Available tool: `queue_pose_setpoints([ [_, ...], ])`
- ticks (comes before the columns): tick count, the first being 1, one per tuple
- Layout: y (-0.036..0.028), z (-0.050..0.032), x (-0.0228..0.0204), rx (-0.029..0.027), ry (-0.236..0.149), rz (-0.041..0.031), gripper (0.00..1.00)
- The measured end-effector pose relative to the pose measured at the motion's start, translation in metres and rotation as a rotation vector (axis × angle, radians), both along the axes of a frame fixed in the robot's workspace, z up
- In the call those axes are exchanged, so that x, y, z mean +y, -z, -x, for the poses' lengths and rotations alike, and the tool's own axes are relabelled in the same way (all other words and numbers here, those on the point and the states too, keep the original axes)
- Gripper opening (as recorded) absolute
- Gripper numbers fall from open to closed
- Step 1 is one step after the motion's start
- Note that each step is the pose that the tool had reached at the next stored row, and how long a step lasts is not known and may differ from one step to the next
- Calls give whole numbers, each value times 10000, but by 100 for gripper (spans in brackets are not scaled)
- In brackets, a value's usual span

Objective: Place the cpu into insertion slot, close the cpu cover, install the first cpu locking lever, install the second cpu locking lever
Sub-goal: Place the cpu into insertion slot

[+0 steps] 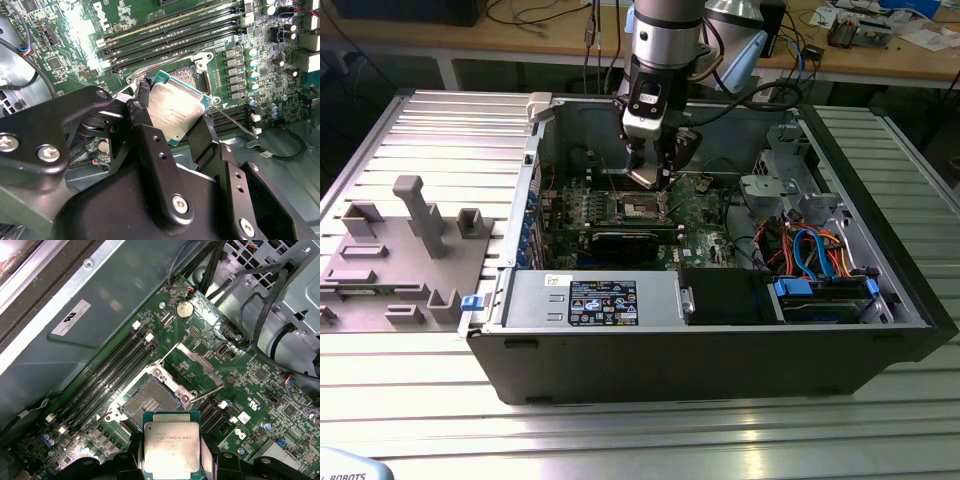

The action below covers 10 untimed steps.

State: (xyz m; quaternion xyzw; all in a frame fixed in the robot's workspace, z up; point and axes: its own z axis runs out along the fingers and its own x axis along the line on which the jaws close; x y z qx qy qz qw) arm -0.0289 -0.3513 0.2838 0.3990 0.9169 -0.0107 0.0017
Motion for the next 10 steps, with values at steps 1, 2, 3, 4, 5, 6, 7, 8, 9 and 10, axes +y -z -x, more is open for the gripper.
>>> queue_pose_setpoints([
  [1,3,0,0,0,110,1,55],
  [2,4,0,0,0,137,0,55],
  [3,4,0,0,0,161,1,55],
  [4,4,0,0,0,176,1,55],
  [5,5,0,0,0,191,1,55],
  [6,5,0,0,0,206,2,55],
  [7,5,0,0,0,226,2,55],
  [8,6,0,0,0,240,1,55],
  [9,6,0,0,0,256,2,55],
  [10,7,0,0,0,276,2,55],
])
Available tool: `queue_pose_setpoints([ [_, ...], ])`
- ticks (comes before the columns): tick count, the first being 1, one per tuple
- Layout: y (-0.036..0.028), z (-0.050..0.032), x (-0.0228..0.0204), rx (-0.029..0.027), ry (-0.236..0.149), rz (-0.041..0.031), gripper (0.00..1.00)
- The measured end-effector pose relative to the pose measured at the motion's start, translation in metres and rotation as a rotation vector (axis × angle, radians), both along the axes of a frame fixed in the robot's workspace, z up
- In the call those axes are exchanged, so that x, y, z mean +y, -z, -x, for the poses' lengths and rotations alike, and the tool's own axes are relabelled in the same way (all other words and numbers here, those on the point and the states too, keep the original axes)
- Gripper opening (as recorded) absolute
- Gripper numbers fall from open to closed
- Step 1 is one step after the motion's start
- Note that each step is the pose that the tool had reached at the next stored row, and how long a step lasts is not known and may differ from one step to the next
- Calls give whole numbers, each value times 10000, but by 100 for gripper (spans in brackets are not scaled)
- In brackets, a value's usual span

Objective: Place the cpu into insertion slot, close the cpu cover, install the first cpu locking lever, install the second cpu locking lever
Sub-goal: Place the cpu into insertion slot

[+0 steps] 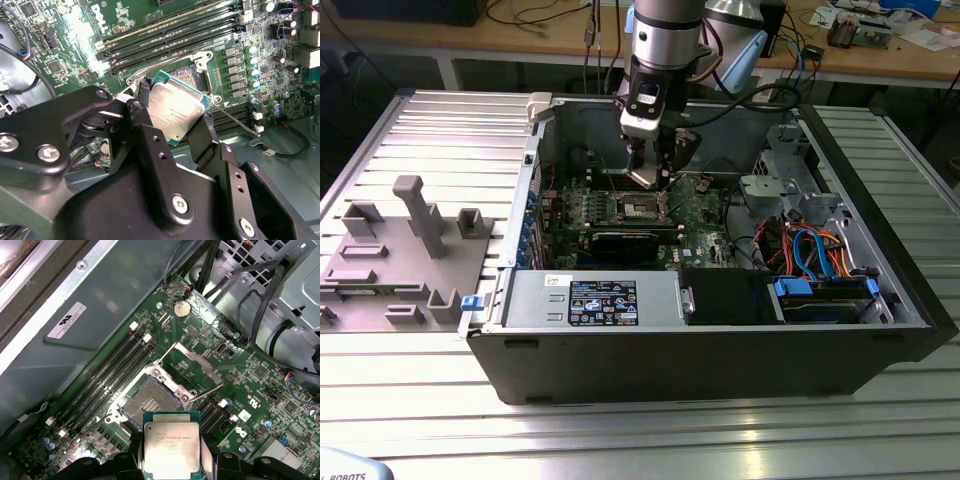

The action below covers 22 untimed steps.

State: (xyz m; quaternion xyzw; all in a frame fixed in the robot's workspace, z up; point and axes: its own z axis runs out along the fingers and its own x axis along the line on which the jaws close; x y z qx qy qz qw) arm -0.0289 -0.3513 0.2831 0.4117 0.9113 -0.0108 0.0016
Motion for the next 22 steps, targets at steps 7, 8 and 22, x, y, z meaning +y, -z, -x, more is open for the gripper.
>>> queue_pose_setpoints([
  [7,4,0,0,0,138,0,55],
  [8,4,0,0,0,154,0,55],
  [22,16,0,0,0,745,11,55],
])
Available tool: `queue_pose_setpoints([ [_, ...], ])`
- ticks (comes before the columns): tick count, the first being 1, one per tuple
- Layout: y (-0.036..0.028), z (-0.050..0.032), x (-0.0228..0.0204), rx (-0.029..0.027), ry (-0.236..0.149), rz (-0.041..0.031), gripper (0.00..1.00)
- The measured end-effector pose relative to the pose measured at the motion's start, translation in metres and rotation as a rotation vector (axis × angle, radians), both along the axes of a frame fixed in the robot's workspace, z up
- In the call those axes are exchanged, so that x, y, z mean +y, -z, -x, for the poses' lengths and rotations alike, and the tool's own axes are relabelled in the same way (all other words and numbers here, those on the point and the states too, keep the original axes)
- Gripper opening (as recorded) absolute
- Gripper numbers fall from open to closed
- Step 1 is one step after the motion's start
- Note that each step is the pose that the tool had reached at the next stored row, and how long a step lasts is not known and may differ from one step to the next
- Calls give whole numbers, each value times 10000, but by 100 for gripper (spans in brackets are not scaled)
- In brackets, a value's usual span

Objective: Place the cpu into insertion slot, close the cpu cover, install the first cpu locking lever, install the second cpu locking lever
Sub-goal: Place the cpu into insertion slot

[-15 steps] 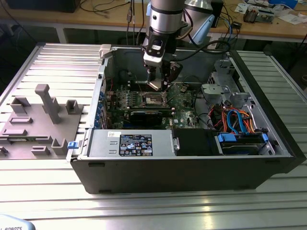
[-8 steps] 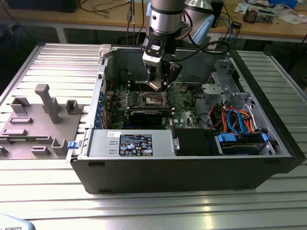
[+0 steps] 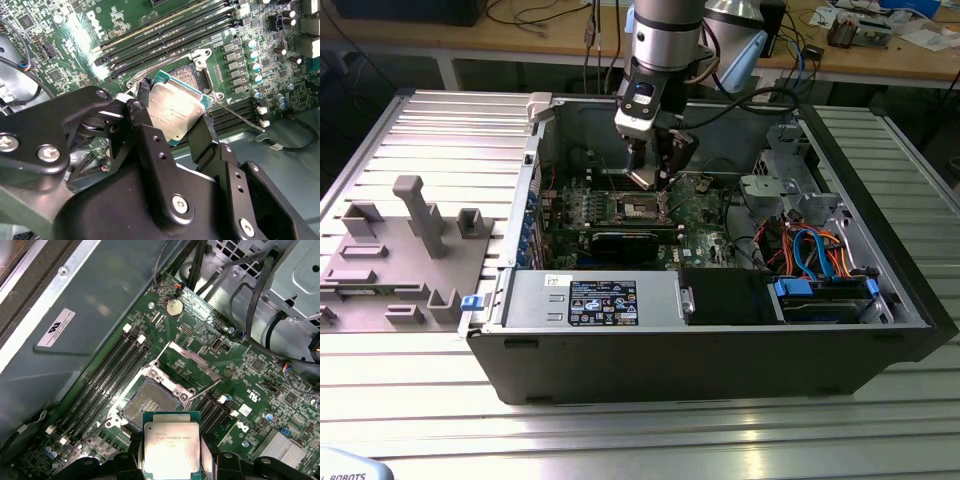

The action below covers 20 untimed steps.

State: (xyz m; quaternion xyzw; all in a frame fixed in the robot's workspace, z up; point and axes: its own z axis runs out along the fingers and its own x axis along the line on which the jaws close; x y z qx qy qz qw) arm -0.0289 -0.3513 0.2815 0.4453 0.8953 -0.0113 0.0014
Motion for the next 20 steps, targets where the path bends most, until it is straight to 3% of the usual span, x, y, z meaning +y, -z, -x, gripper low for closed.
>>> queue_pose_setpoints([
  [20,13,0,0,0,757,16,55],
])
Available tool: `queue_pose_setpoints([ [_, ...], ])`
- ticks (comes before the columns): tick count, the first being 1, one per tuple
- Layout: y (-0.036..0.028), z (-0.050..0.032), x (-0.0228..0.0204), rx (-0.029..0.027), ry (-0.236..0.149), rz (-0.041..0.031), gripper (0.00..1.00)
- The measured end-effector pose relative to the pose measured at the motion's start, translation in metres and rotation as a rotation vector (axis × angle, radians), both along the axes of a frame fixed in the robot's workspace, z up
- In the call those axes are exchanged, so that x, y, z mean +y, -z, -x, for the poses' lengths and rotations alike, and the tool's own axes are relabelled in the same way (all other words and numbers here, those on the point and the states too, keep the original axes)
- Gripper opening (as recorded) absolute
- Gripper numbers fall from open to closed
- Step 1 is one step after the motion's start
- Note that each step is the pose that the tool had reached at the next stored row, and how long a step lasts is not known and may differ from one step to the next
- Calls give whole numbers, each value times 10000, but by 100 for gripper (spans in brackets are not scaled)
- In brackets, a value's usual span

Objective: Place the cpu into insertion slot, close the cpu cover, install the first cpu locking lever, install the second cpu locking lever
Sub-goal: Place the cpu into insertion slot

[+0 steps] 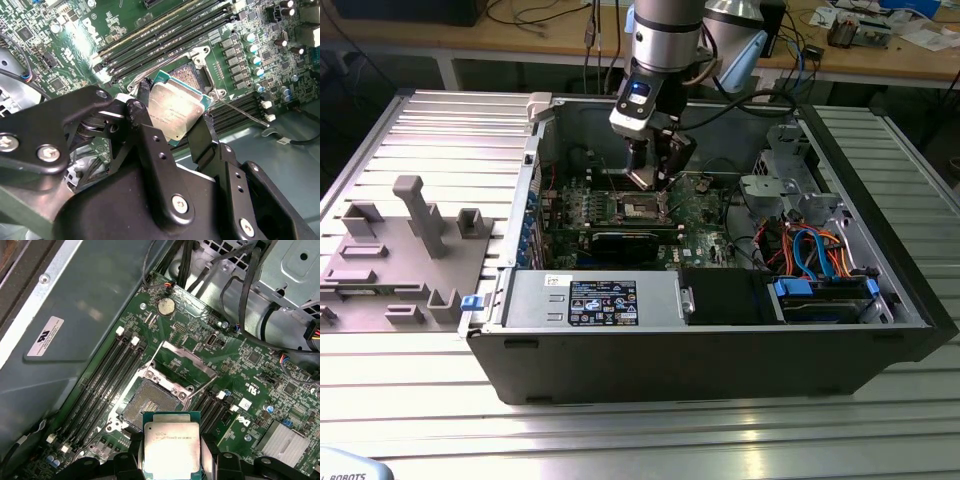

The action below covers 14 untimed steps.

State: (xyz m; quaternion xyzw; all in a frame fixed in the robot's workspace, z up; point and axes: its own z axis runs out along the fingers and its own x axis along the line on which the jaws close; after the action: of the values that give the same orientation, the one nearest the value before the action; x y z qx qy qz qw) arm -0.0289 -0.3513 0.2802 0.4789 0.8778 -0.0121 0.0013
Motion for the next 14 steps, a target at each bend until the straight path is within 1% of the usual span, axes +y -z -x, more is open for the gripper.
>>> queue_pose_setpoints([
  [2,1,0,0,0,123,3,55],
  [4,8,0,0,0,614,12,55],
  [14,13,0,0,0,935,14,55],
])
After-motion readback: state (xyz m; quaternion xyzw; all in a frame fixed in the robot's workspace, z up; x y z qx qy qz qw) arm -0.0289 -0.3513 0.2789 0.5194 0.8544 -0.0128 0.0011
